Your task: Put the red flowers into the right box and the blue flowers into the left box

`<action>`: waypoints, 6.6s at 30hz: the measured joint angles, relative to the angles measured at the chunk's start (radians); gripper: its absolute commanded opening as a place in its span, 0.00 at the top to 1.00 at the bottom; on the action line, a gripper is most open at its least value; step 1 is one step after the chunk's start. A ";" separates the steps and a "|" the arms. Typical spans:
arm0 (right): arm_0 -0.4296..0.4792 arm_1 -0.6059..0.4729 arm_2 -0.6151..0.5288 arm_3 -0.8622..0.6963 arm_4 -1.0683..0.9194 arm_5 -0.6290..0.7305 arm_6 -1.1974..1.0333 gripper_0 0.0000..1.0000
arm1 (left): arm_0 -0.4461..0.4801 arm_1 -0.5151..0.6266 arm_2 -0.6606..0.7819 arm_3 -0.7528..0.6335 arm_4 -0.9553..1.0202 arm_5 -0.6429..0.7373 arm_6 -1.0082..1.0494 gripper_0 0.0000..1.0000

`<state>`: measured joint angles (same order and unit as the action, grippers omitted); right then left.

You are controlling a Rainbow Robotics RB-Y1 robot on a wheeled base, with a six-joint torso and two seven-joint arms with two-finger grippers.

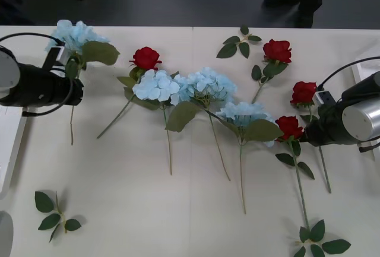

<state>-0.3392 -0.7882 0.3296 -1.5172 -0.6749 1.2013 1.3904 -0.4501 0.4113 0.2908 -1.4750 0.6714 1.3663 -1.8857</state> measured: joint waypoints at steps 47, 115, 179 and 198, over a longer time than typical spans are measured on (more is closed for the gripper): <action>0.062 -0.040 -0.290 -0.143 -0.077 0.220 0.003 1.00 | 0.346 0.375 0.299 0.010 -0.017 -0.301 0.413 1.00; 0.062 -0.308 -0.408 0.209 -0.050 -0.145 0.284 0.42 | 0.015 0.028 -0.186 -0.328 -0.222 0.216 0.337 0.00; 0.417 0.172 -0.188 -0.754 0.266 0.439 -0.282 0.42 | -0.242 -0.200 -0.419 0.324 -0.530 -0.153 0.286 1.00; 0.461 0.232 -0.073 -0.573 0.400 0.210 -0.279 0.42 | -0.242 -0.100 -0.419 0.234 -0.296 -0.040 0.283 1.00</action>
<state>0.1218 -0.5564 0.2569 -2.0898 -0.2745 1.4109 1.1114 -0.6923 0.3116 -0.1284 -1.2415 0.3758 1.3266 -1.6029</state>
